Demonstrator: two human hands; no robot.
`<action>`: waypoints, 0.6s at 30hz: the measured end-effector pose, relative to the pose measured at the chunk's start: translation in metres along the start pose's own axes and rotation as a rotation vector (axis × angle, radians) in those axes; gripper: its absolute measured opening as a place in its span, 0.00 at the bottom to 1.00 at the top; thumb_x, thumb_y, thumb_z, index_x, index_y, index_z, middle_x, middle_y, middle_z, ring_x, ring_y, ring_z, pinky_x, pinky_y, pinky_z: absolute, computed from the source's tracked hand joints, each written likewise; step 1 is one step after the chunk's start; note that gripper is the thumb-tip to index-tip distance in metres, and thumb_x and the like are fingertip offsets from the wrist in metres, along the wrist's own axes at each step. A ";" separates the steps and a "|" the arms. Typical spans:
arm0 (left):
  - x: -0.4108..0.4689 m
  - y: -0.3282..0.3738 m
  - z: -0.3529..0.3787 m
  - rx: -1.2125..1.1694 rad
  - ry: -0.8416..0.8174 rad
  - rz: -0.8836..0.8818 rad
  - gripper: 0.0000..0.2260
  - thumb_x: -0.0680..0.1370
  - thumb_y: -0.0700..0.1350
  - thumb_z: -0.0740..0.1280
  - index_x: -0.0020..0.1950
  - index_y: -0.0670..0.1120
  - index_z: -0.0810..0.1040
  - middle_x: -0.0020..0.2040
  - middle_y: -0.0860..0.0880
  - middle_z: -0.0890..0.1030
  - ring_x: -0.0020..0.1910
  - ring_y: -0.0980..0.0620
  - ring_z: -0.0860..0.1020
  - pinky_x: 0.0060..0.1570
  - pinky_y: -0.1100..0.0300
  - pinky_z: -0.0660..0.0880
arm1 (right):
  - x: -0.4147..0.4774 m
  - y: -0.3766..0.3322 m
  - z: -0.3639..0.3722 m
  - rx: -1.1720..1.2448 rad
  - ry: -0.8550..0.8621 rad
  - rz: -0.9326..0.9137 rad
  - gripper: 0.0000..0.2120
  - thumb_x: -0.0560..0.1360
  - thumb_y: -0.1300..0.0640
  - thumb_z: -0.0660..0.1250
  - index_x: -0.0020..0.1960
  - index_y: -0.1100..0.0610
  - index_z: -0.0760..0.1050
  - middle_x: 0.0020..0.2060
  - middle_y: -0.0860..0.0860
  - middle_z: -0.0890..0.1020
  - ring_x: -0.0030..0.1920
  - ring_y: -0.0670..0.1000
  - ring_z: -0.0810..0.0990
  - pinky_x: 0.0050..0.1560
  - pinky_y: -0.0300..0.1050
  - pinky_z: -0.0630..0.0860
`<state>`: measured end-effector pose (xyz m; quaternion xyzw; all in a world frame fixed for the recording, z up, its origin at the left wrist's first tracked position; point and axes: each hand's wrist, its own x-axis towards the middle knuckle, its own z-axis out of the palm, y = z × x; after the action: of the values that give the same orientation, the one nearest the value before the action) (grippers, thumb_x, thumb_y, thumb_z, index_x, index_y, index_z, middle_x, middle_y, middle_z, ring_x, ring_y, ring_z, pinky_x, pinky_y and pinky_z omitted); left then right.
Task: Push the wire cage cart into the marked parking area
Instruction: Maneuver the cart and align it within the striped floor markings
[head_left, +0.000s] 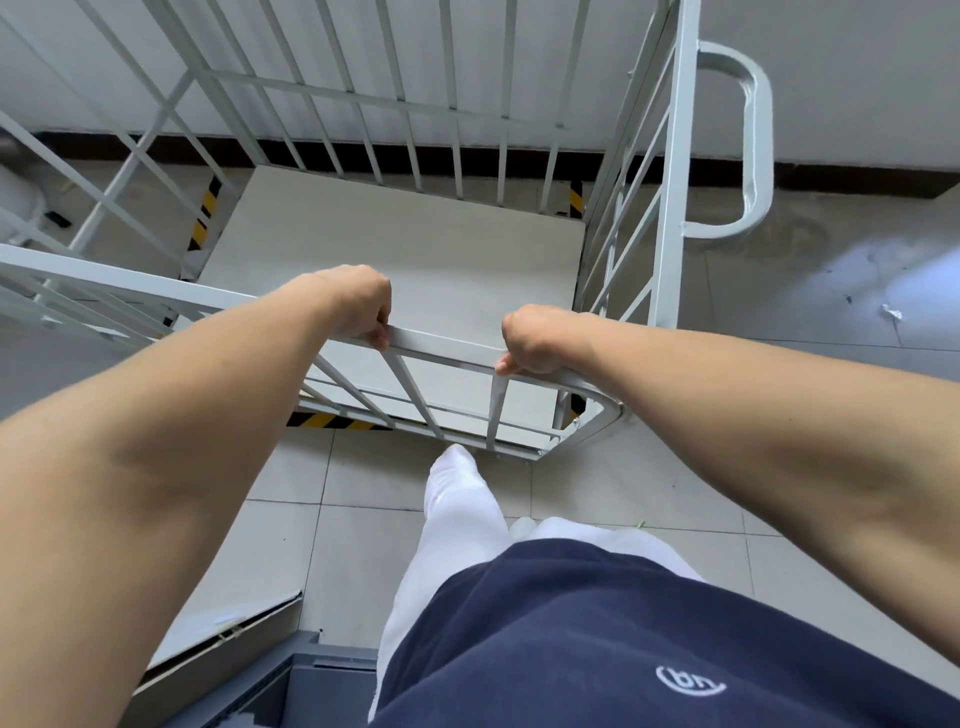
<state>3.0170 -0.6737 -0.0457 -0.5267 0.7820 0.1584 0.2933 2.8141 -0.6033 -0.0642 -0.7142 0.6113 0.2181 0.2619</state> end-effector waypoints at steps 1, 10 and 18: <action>0.001 0.000 0.000 0.000 -0.003 -0.004 0.12 0.70 0.50 0.76 0.50 0.48 0.85 0.50 0.46 0.83 0.49 0.42 0.79 0.49 0.55 0.77 | 0.002 0.000 0.001 0.002 0.000 -0.003 0.24 0.76 0.45 0.66 0.30 0.58 0.62 0.28 0.52 0.67 0.41 0.57 0.72 0.43 0.42 0.68; -0.003 -0.001 0.003 -0.013 0.035 -0.012 0.12 0.71 0.50 0.75 0.52 0.48 0.84 0.52 0.45 0.82 0.47 0.43 0.75 0.50 0.54 0.76 | -0.003 -0.002 0.001 -0.017 0.013 -0.003 0.25 0.77 0.45 0.65 0.29 0.59 0.61 0.29 0.55 0.70 0.41 0.57 0.71 0.42 0.42 0.67; -0.006 0.002 0.005 -0.017 0.046 -0.009 0.12 0.72 0.49 0.74 0.54 0.46 0.84 0.53 0.43 0.81 0.45 0.44 0.73 0.45 0.58 0.71 | -0.009 -0.001 0.003 0.027 0.017 0.014 0.17 0.77 0.46 0.64 0.45 0.62 0.74 0.41 0.58 0.76 0.43 0.57 0.72 0.43 0.42 0.67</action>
<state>3.0181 -0.6651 -0.0461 -0.5361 0.7849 0.1515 0.2713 2.8139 -0.5948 -0.0608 -0.7083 0.6214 0.2052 0.2649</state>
